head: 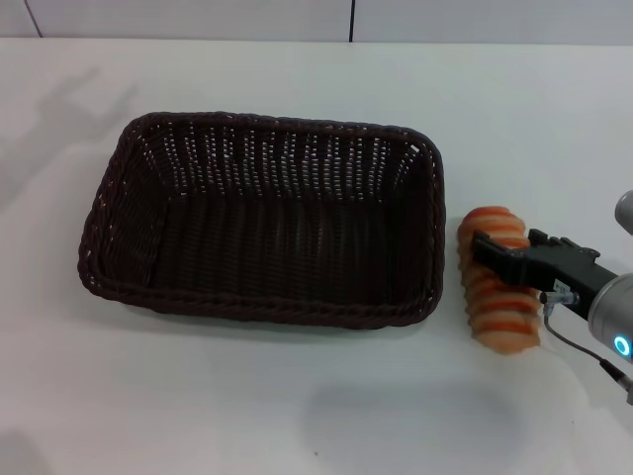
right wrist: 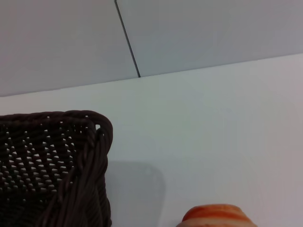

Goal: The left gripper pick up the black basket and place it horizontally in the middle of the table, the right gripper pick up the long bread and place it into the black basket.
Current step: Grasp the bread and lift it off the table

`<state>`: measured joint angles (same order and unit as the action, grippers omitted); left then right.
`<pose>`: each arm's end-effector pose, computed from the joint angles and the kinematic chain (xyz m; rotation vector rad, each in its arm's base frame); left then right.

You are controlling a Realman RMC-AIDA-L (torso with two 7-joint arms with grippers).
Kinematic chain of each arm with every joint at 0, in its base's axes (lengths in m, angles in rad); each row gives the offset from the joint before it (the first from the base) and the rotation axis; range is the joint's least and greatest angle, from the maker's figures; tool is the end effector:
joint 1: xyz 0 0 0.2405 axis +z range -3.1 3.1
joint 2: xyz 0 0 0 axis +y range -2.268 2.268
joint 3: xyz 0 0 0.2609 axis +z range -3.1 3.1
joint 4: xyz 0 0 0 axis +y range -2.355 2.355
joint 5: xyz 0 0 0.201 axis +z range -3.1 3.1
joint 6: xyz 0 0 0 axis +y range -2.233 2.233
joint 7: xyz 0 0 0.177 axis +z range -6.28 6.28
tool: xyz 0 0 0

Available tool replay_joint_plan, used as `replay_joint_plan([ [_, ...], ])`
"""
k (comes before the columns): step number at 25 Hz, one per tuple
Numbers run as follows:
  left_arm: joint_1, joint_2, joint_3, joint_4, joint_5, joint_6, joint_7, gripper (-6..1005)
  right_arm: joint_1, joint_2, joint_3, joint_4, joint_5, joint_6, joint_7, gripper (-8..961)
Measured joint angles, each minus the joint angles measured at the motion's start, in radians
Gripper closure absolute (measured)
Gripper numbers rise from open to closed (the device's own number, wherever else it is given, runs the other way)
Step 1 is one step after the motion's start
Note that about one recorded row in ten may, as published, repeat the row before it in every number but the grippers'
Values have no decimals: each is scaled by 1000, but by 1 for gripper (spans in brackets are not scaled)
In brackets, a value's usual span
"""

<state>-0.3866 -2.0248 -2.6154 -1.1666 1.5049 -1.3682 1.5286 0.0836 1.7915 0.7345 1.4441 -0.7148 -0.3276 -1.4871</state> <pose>-0.2301 0.3756 0.1843 -1.9405 -0.4036 -0.9676 0.2651 0.2923 -0.0726 -1.9073 1.1714 0.3698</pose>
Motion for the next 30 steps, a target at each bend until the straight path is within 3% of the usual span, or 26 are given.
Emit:
replay_joint_plan([
  [14, 0, 2, -2, -2, -4, -5, -3, 323, 11, 12, 4, -25, -3, 23, 1, 214],
  [21, 0, 2, -4, -2, -7, -6, -4, 323, -3, 22, 28, -27, -8, 15, 1, 353],
  [24, 0, 2, -4, -2, -8, -6, -4, 323, -43, 47, 79, -23, -46, 9, -6, 381],
  [30, 2, 2, -7, -2, -7, -6, -4, 323, -177, 132, 189, 97, -334, 23, -8, 410],
])
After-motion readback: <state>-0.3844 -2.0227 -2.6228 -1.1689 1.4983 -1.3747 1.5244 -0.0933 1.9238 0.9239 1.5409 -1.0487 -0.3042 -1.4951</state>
